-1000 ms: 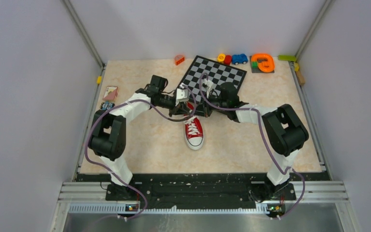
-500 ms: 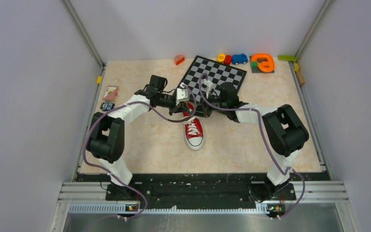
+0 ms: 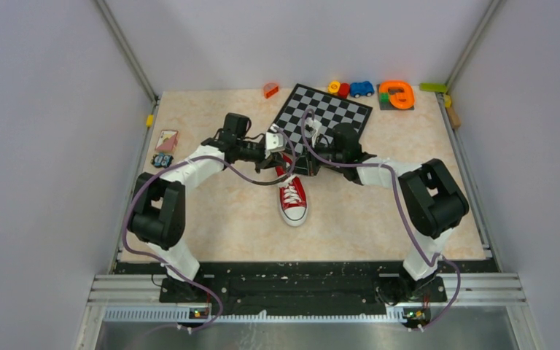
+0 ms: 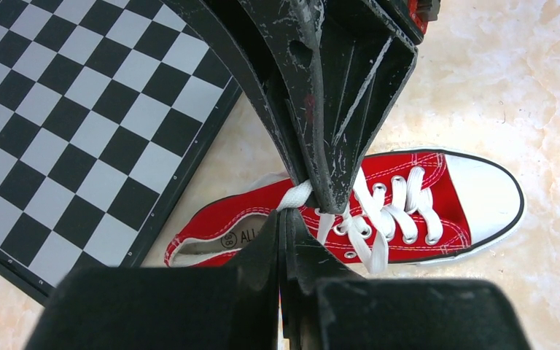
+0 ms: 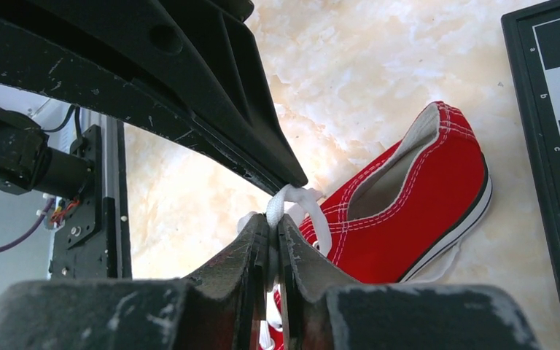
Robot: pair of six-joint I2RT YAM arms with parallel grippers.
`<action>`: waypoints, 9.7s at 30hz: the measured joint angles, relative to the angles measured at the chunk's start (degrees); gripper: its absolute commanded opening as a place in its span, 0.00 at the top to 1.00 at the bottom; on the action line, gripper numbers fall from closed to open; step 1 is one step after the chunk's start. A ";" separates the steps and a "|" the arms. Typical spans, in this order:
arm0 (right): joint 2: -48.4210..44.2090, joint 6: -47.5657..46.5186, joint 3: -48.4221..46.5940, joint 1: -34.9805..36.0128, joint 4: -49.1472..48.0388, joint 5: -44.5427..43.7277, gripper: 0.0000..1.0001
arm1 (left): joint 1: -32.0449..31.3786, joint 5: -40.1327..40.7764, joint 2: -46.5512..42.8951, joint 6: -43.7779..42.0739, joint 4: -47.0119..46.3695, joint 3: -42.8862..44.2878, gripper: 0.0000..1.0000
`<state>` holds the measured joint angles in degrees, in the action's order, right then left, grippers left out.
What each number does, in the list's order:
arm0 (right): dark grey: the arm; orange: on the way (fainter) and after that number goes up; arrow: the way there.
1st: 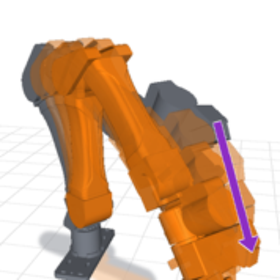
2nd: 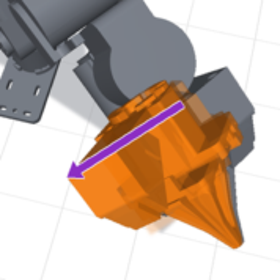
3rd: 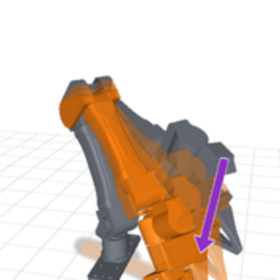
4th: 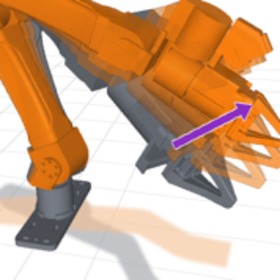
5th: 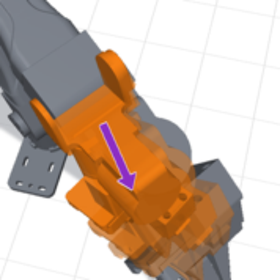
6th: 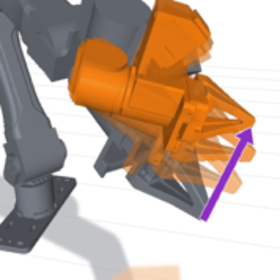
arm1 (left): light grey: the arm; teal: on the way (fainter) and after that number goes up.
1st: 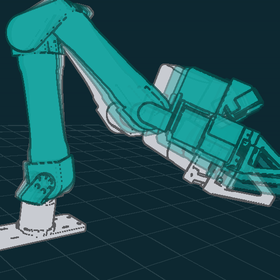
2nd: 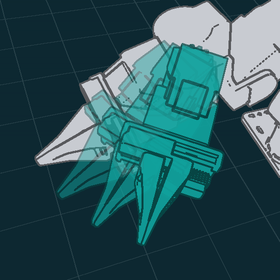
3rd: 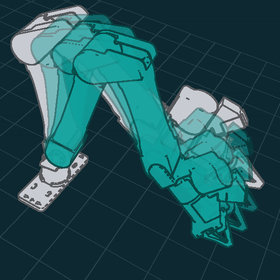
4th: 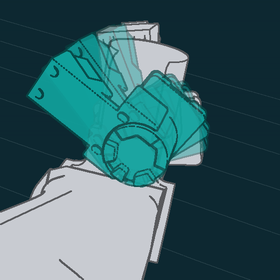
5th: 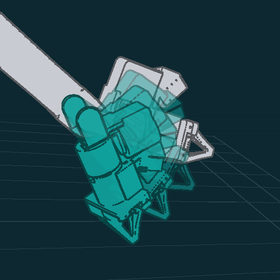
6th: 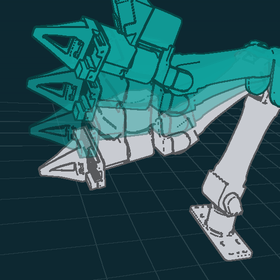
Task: Tie the shoes
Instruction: Wrap the shoelace around the shoelace.
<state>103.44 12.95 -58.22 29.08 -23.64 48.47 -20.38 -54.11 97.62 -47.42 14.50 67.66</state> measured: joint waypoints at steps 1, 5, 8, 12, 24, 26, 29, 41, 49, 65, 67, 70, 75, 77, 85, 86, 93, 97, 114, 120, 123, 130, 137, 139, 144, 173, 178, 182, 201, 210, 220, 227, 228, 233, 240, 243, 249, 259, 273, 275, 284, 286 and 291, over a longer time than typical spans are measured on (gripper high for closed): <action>-0.04 -0.11 0.00 0.00 0.15 -0.17 0.87 | 0.00 0.00 0.00 0.02 -0.04 -0.04 1.00; -0.11 -0.52 0.00 0.00 1.03 -0.79 0.85 | 0.00 0.00 -0.04 0.33 -0.42 -0.52 1.00; -0.11 -0.76 0.00 0.00 1.18 -1.09 0.84 | 0.00 0.02 -0.33 0.57 -0.55 -0.87 1.00; -0.11 -0.87 0.00 0.00 1.29 -1.66 0.82 | 0.00 0.11 -1.25 0.85 -1.03 -1.29 1.00; -0.31 -0.87 0.02 0.00 2.23 -1.84 0.83 | -0.04 0.66 -2.64 1.99 -2.12 -2.19 0.74; -0.31 -0.87 0.02 0.00 2.21 -1.64 0.83 | -0.07 0.61 -2.64 1.95 -2.12 -2.19 0.70; -0.31 -0.90 0.02 0.00 2.21 -1.31 0.83 | -0.20 0.24 -2.25 0.81 -1.09 -1.68 0.64; -0.31 -0.92 0.02 0.00 2.16 -0.33 0.83 | -0.42 -1.92 6.64 -13.27 18.32 12.39 0.57; -0.31 -0.92 0.02 0.00 1.99 0.33 0.83 | -0.42 -2.25 10.40 -23.32 33.29 20.68 0.54; -0.31 -0.92 0.02 0.00 1.86 0.92 0.83 | -1.57 -2.64 14.53 -32.15 45.46 26.49 0.54; -0.31 -0.92 0.02 0.00 1.86 0.94 0.84 | -1.70 -2.62 14.53 -32.04 45.38 26.49 0.60; -0.31 -0.92 0.02 0.00 1.86 0.92 0.84 | -1.79 -2.58 14.53 -31.80 44.92 26.56 0.72; -0.31 -1.20 0.02 -0.07 1.73 0.22 0.84 | -1.79 -2.16 14.53 -30.73 45.38 26.56 1.00; -0.31 -1.33 0.02 -0.11 1.81 0.09 0.84 | -1.81 -1.92 14.53 -30.49 45.33 26.56 1.00; -0.31 -1.40 0.02 -0.11 1.88 -0.42 0.84 | -1.79 -1.57 14.51 -30.01 45.07 26.60 1.00; -0.31 -1.40 0.02 -0.11 1.88 -0.44 0.82 | -1.79 -1.51 14.49 -29.81 44.98 26.60 1.00; -0.31 -1.81 0.02 -0.11 2.25 -1.11 0.70 | -1.81 -1.07 12.55 -27.93 42.07 23.91 1.00; -0.50 -1.99 0.04 -0.11 2.21 -1.18 0.70 | -1.88 -0.44 11.30 -27.17 40.81 22.77 1.00; -5.53 -1.90 2.80 -0.35 3.48 -6.78 0.32 | -1.95 0.83 9.75 -24.70 33.90 20.28 1.00; -11.80 -2.45 8.83 -0.37 2.93 -12.68 0.33 | -1.95 1.07 9.75 -24.46 32.00 18.95 1.00; -15.23 -2.45 13.11 -0.37 1.86 -15.63 0.40 | -1.95 1.07 9.75 -24.26 31.30 18.18 1.00; -14.73 -1.53 16.55 -0.37 -3.63 -15.54 0.55 | -1.95 1.07 9.66 -23.67 29.90 17.90 1.00; -8.79 -1.42 16.55 -0.33 -7.21 -14.69 0.49 | -1.95 1.07 9.22 -23.26 29.16 17.35 1.00; -7.61 -1.42 16.55 -0.31 -7.58 -14.53 0.48 | -1.95 1.09 9.22 -23.21 29.14 17.29 1.00; -5.95 -1.42 16.41 -0.22 -8.26 -14.43 0.50 | -1.95 1.07 9.01 -23.21 29.14 17.25 1.00; -4.59 3.37 10.73 0.07 -10.03 -9.35 1.00 | -3.39 3.02 1.79 -16.79 18.47 7.10 1.00; -5.05 4.15 8.92 0.07 -8.52 -9.79 1.00 | -3.87 4.66 -1.31 -12.44 12.70 2.67 1.00; -5.70 4.68 8.90 0.09 -7.50 -9.84 1.00 | -4.83 6.32 -3.43 -8.24 7.54 -0.76 1.00; -5.99 5.66 8.02 0.09 -3.58 -11.08 1.00 | -8.57 15.04 -11.56 8.20 -7.76 -10.84 1.00; -6.03 6.80 7.50 0.13 -2.89 -11.34 1.00 | -12.35 18.45 -13.16 12.61 -10.01 -13.86 1.00; -6.03 8.28 7.45 0.13 -2.86 -11.32 1.00 | -16.57 25.97 -13.16 16.31 -13.20 -17.14 1.00; -6.03 10.91 7.41 0.44 -2.91 -11.19 1.00 | -18.82 33.90 -12.26 17.46 -14.10 -17.11 1.00; -6.03 11.41 7.41 0.59 -2.91 -11.17 1.00 | -18.97 34.58 -11.85 17.46 -14.08 -17.09 1.00; -6.05 13.88 6.56 1.29 -2.89 -11.37 1.00 | -19.17 37.66 -10.60 17.29 -13.88 -17.09 1.00; -6.05 17.42 5.64 2.16 -3.06 -12.00 1.00 | -19.15 42.01 -9.29 16.61 -11.26 -15.45 1.00; -6.05 18.88 5.57 2.40 -3.78 -12.28 1.00 | -19.15 43.10 -9.11 15.96 -10.97 -15.37 1.00; -6.05 21.68 5.57 2.45 -4.81 -12.76 1.00 | -18.88 44.09 -9.07 15.61 -11.08 -15.37 1.00; -5.88 25.14 5.60 2.49 -8.04 -13.44 0.99 | -15.13 39.78 -8.94 16.26 -15.41 -15.72 1.00; -2.54 27.19 4.50 2.47 -7.28 -14.40 0.65 | -13.22 35.43 -7.85 18.95 -18.49 -17.64 1.00; -2.54 27.08 4.24 2.47 -6.45 -15.17 0.62 | -13.07 35.26 -7.85 19.63 -19.26 -17.99 1.00; -3.17 25.57 3.10 1.27 -2.84 -19.76 0.43 | -12.41 33.00 -7.85 21.42 -21.88 -18.40 1.00; -4.09 24.96 3.52 0.72 -2.47 -20.52 0.40 | -12.31 32.61 -7.85 21.64 -22.05 -18.40 1.00; -7.06 24.15 6.51 -1.03 -2.51 -21.90 0.41 | -12.20 32.44 -7.69 21.97 -22.25 -18.40 1.00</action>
<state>96.38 37.10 -51.70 28.05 -26.15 26.57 -32.58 -21.67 89.93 -25.45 -7.75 49.25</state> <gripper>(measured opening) 0.614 0.005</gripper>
